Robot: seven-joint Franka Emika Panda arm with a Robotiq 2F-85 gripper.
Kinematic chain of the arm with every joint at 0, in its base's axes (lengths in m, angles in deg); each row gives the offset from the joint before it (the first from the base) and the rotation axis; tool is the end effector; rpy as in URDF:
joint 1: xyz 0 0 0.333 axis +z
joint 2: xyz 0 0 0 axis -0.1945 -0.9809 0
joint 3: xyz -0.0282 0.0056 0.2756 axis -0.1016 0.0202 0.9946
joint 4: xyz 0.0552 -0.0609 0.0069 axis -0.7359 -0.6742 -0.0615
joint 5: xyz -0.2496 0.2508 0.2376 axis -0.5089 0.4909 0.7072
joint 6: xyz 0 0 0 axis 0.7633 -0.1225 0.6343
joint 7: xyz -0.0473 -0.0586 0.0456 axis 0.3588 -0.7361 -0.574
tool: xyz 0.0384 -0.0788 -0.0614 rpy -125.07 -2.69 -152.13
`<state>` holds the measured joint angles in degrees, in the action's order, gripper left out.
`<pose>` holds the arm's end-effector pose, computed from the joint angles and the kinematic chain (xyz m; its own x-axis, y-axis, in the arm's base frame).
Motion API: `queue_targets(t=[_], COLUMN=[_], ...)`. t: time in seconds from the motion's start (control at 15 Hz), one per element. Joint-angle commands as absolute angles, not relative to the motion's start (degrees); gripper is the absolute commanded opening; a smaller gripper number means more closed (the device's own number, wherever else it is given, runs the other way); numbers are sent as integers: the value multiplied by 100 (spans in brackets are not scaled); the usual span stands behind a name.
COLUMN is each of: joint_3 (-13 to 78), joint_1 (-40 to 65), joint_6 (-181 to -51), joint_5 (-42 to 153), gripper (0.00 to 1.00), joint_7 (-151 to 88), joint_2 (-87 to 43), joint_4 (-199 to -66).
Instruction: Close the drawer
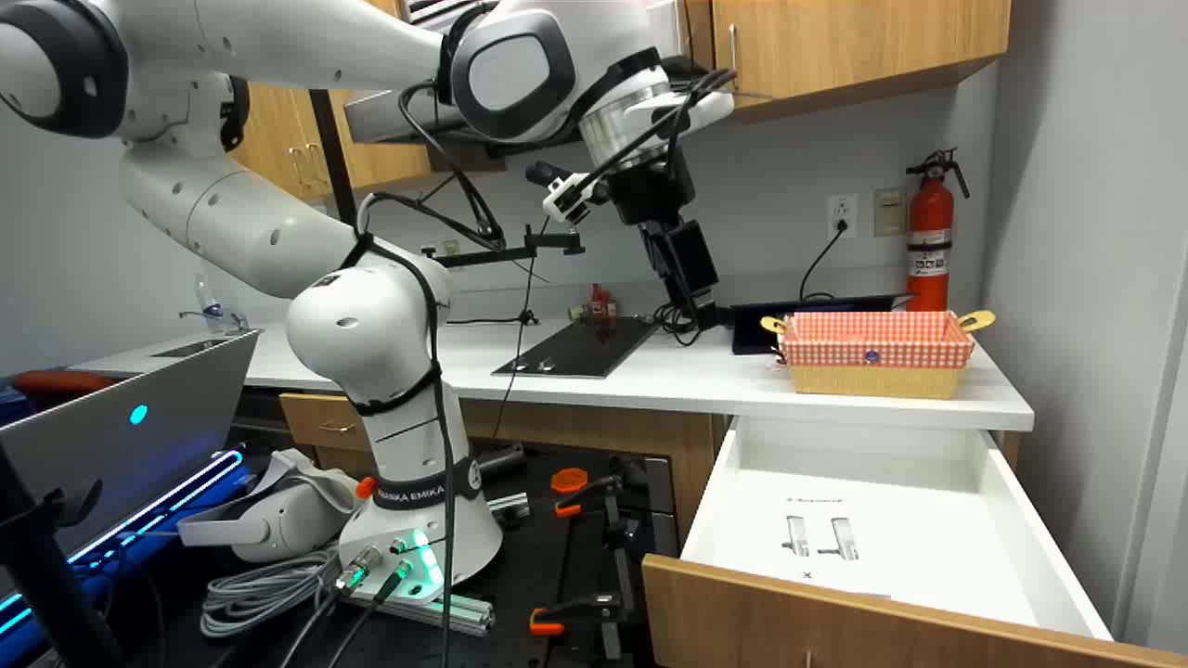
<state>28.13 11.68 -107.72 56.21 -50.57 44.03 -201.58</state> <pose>0.3702 -0.0423 0.4135 0.9519 0.1704 0.2547 0.1774 -0.9841 -0.0048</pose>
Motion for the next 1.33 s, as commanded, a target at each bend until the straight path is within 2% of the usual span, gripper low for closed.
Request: queue_targets(t=[0.0, 0.93, 1.0, 1.27], joint_3=[2830, 2834, 2874, 2928], joint_1=[1154, 1150, 1215, 1096], joint_6=[-10751, -10768, -11295, -11927], joint_5=[5638, 5626, 5658, 5638], gripper=[100, 100, 100, 100], joint_7=[-5066, -5078, -4978, -4736], joint_2=[4378, 4298, 3757, 2994], joint_4=[-20126, -20128, -20095, -20057])
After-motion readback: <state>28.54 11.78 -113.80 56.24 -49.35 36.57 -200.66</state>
